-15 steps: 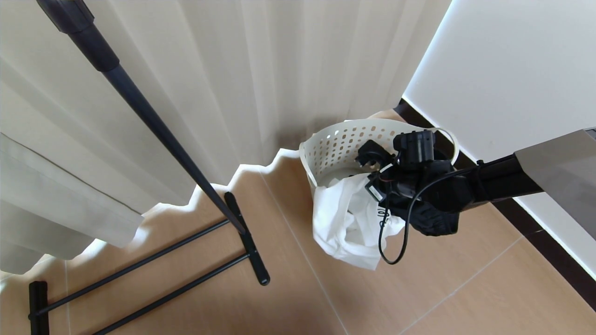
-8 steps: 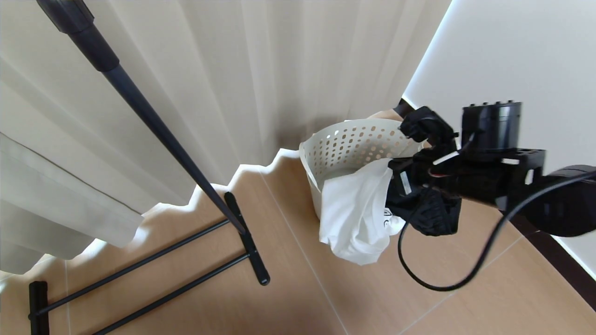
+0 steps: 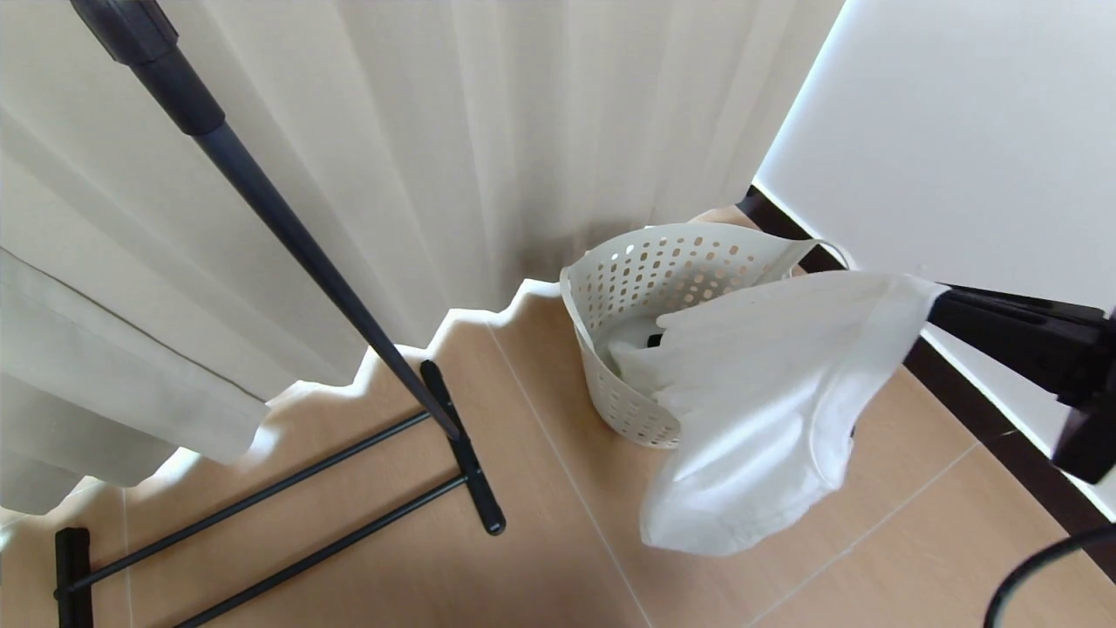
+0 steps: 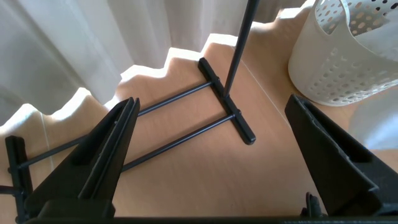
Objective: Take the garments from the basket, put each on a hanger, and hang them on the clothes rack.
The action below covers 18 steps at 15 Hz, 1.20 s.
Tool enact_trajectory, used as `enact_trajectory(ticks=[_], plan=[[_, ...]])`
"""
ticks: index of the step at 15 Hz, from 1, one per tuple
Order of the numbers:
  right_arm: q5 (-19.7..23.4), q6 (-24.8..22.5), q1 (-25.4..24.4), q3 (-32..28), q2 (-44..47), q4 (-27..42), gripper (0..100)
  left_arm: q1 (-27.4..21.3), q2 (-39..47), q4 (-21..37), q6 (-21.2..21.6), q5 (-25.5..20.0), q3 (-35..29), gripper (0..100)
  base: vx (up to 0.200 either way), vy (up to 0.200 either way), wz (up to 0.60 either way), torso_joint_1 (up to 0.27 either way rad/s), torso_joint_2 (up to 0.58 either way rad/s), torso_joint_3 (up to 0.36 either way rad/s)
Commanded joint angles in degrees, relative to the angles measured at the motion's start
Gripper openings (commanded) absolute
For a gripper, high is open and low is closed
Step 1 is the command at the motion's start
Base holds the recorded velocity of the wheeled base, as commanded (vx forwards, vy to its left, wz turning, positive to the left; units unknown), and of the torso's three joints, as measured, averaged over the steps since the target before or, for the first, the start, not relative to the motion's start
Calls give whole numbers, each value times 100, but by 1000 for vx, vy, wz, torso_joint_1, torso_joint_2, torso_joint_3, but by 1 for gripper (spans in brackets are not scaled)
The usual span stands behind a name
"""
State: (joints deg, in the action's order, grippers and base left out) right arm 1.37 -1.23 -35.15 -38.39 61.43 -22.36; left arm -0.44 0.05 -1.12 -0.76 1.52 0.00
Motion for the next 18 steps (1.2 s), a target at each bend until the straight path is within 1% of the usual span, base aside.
enact_trajectory(ticks=[1,2,8,13,18], plan=[[268,44,69,218,-623,-14,0,0,4,-2,5,-3,0,100,0,0,0,0,0,0],[329,44,78,227,-623,-14,0,0,4,-2,5,-3,0,100,0,0,0,0,0,0],[329,53,87,270,-562,21,0,0,4,-2,5,-12,0,100,0,0,0,0,0,0],[329,44,87,341,-553,30,0,0,4,-2,5,-3,0,100,0,0,0,3,3,165],[320,35,87,402,-333,-5,0,0,4,-2,-4,-3,0,100,0,0,0,0,0,201]])
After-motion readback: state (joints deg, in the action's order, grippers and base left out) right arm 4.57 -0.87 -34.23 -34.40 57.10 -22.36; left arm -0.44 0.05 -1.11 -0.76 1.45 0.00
